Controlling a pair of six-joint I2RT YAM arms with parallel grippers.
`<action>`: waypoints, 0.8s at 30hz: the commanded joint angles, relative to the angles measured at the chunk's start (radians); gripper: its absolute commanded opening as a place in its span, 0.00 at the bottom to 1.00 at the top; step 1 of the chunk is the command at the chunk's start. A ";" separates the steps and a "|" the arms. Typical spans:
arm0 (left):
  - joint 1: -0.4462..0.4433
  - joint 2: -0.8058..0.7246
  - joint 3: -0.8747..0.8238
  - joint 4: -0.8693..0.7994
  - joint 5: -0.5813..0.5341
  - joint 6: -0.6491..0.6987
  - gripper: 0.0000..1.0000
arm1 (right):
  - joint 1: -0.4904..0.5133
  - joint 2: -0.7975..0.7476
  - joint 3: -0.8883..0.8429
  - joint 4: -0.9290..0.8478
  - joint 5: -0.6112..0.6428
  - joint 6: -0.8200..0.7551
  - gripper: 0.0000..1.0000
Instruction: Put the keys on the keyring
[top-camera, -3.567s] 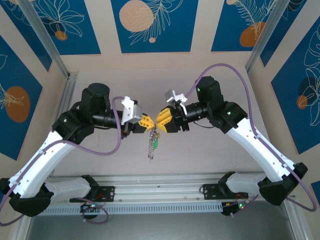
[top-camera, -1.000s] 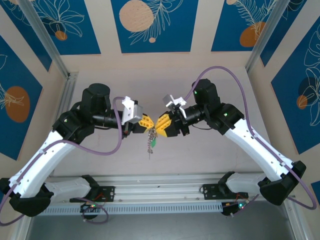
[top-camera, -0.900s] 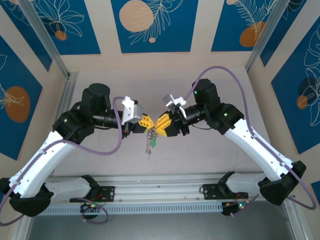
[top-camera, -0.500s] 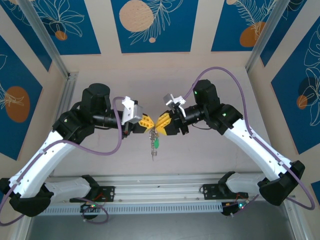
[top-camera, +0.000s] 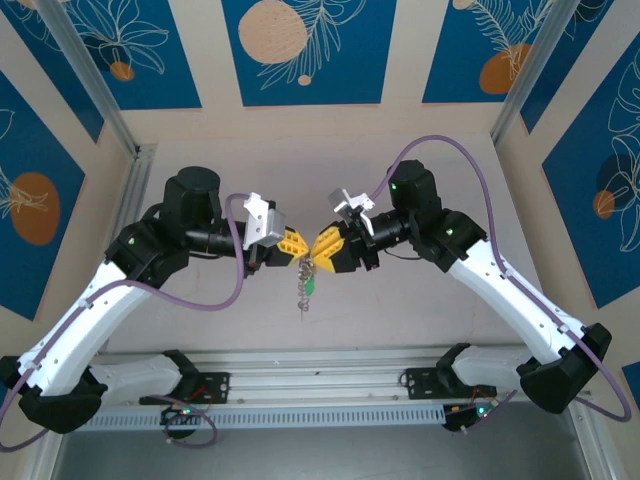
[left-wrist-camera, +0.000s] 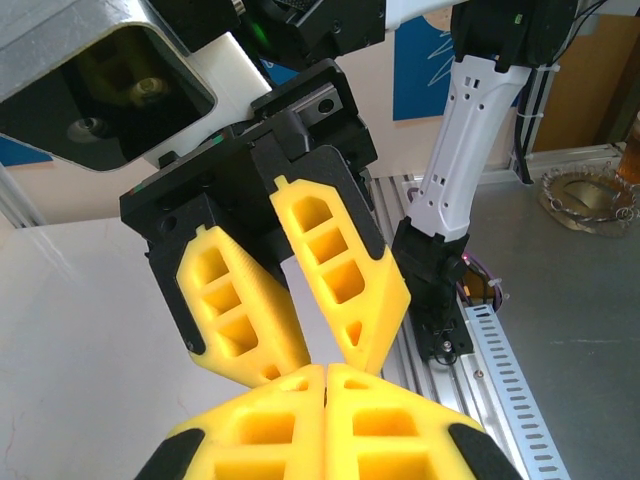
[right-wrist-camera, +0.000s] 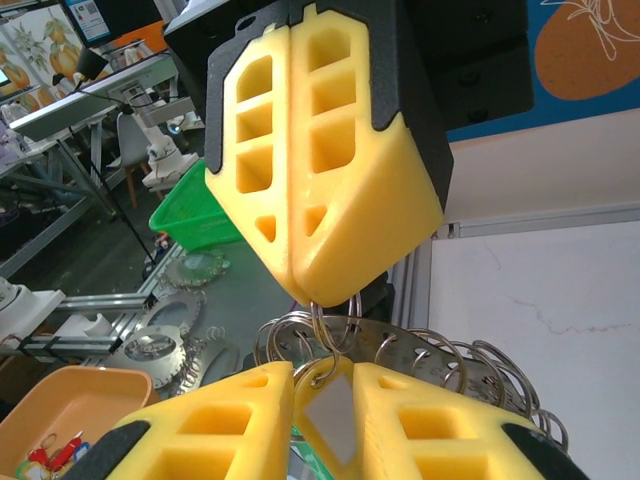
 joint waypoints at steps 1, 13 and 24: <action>-0.002 -0.014 0.015 0.040 0.039 -0.011 0.00 | 0.016 0.001 -0.003 0.015 -0.035 0.010 0.24; -0.002 -0.021 0.009 0.046 0.041 -0.014 0.00 | 0.032 0.030 0.000 0.055 -0.023 0.029 0.20; 0.004 -0.033 -0.002 0.079 0.050 -0.034 0.00 | 0.048 0.064 -0.027 0.093 -0.006 0.037 0.12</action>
